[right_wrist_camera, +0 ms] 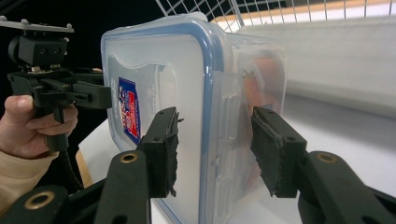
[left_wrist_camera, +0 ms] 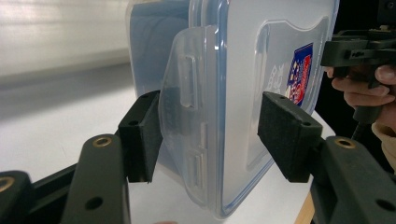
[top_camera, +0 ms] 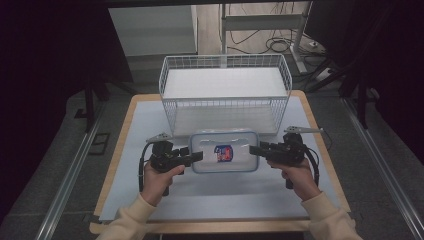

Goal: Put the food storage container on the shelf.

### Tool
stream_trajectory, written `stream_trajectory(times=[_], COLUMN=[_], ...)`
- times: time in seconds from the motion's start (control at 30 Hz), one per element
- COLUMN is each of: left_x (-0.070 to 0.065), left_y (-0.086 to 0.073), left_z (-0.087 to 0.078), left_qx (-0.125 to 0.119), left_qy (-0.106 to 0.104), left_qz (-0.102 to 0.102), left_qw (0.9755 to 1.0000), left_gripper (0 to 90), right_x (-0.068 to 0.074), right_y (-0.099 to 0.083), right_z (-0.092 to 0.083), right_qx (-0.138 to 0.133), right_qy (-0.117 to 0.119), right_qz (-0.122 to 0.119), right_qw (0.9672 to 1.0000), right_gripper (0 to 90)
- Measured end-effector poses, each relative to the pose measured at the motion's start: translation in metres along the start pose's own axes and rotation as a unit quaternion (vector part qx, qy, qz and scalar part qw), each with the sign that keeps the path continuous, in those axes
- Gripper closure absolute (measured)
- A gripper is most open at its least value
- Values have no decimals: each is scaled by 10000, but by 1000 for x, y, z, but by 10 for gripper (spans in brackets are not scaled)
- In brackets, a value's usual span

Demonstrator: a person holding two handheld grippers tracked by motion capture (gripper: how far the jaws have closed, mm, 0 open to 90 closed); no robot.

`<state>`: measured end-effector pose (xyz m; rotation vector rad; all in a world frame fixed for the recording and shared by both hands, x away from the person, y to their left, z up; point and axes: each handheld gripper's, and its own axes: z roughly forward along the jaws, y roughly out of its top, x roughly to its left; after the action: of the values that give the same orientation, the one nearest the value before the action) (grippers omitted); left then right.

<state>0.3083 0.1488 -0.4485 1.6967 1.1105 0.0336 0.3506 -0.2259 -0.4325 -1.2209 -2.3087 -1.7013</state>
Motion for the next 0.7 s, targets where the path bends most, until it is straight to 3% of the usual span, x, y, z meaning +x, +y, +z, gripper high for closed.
stream_trajectory(times=[0.23, 0.7], left_x=[-4, -13], left_y=[15, 46], left_z=[-9, -19], left_qx=[-169, -263], left_qy=[-36, -19], left_qz=[96, 238], left_qw=[9998, 9994], left_gripper=[418, 417], right_x=[9, 18], right_y=[18, 47], right_z=[-4, -12], right_qx=[-146, -313], right_qy=[7, 6], right_qz=[-121, -278], right_qw=[9998, 9991], right_gripper=[527, 527])
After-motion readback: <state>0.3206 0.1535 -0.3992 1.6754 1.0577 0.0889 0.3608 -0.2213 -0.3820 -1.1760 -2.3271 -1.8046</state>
